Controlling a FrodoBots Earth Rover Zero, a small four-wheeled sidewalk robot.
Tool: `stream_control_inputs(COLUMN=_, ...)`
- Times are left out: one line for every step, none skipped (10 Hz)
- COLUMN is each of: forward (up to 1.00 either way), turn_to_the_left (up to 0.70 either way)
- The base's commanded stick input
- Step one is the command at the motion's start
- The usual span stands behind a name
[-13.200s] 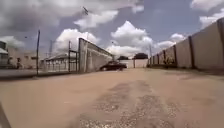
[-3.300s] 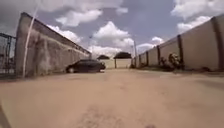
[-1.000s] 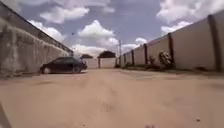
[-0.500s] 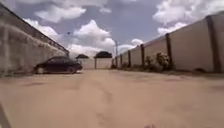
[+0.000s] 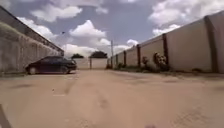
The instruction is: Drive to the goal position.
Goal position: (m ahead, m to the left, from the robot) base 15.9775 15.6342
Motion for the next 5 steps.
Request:
stream_control_inputs(forward=0.6, turn_to_the_left=-0.15)
stream_control_inputs(forward=0.6, turn_to_the_left=-0.15)
stream_control_inputs(forward=0.6, turn_to_the_left=-0.15)
stream_control_inputs(forward=0.6, turn_to_the_left=-0.15)
stream_control_inputs(forward=0.6, turn_to_the_left=-0.15)
